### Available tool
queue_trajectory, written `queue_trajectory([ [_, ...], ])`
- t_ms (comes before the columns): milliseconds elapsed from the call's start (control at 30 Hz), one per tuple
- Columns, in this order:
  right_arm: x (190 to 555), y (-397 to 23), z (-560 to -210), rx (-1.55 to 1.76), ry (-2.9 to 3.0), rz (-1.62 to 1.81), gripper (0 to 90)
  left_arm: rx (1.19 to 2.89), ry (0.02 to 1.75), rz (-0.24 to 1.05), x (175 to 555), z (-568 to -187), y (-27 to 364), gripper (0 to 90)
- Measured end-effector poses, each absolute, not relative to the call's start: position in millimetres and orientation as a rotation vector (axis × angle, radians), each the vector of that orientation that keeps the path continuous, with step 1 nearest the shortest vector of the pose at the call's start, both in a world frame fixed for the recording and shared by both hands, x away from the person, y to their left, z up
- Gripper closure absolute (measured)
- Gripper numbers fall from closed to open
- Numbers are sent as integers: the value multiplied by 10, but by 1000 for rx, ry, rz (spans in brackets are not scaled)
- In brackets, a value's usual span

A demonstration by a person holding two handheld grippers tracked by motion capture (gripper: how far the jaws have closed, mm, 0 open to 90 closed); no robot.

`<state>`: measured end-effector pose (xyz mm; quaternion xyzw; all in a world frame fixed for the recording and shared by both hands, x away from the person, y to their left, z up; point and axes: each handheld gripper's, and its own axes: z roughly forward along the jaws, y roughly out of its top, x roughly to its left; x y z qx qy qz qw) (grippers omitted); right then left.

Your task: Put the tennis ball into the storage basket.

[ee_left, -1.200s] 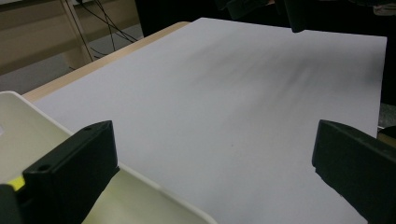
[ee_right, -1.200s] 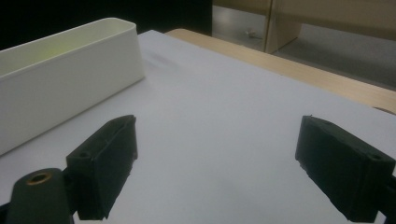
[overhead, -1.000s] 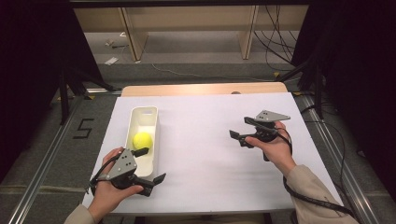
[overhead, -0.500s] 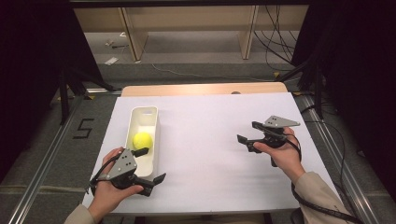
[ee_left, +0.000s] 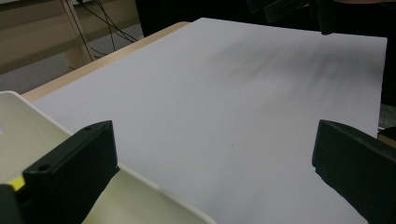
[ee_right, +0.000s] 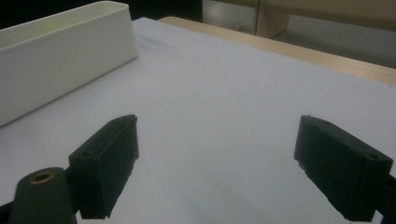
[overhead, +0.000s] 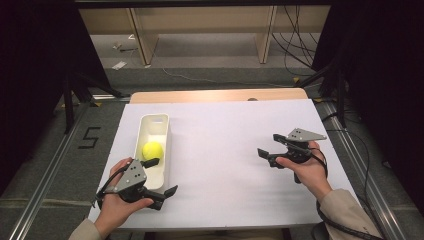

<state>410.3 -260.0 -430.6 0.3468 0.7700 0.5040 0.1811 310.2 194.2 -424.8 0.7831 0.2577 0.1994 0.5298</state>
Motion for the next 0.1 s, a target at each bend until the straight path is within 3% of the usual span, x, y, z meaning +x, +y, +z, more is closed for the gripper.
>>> queue_trajectory([
  [100, 4102, -2613, -4300, 978, 2169, 1430, 148, 1871, 617, 475, 3108, -4247, 1939, 0],
])
